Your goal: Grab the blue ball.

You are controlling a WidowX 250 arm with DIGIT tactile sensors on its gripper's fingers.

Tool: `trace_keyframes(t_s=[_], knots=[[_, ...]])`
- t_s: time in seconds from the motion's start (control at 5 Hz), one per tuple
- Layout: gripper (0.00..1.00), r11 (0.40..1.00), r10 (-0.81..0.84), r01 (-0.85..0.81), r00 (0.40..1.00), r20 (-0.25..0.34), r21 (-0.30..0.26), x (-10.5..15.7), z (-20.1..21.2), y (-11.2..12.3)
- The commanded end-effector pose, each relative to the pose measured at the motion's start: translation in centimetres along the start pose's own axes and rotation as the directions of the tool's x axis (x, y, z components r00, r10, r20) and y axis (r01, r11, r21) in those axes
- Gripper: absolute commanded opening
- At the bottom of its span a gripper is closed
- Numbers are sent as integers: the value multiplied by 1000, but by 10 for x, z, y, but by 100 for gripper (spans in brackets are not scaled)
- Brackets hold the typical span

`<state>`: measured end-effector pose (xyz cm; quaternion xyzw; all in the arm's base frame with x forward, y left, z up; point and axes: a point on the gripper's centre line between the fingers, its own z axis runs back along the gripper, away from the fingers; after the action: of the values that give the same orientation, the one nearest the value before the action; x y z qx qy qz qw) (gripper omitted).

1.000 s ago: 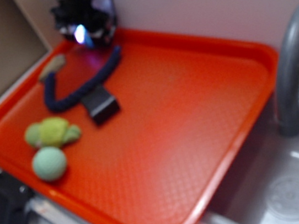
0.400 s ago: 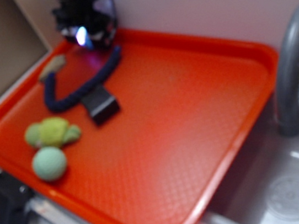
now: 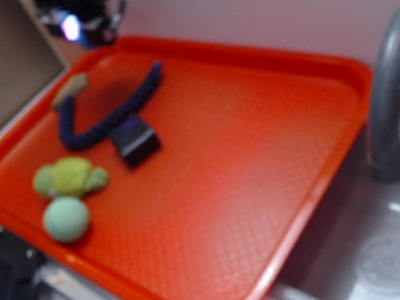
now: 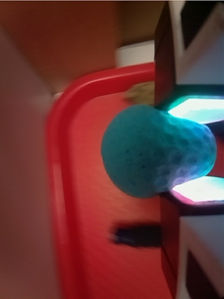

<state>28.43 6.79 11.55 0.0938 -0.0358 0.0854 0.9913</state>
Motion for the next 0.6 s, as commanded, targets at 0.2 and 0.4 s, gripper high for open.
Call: trace_keyframes(t_s=[0.2,0.4], knots=[[0,957,-277,269,959,-66,-108,-71,113,-29],[0,953,-288,280,955,-65,-113,-73,115,-31]])
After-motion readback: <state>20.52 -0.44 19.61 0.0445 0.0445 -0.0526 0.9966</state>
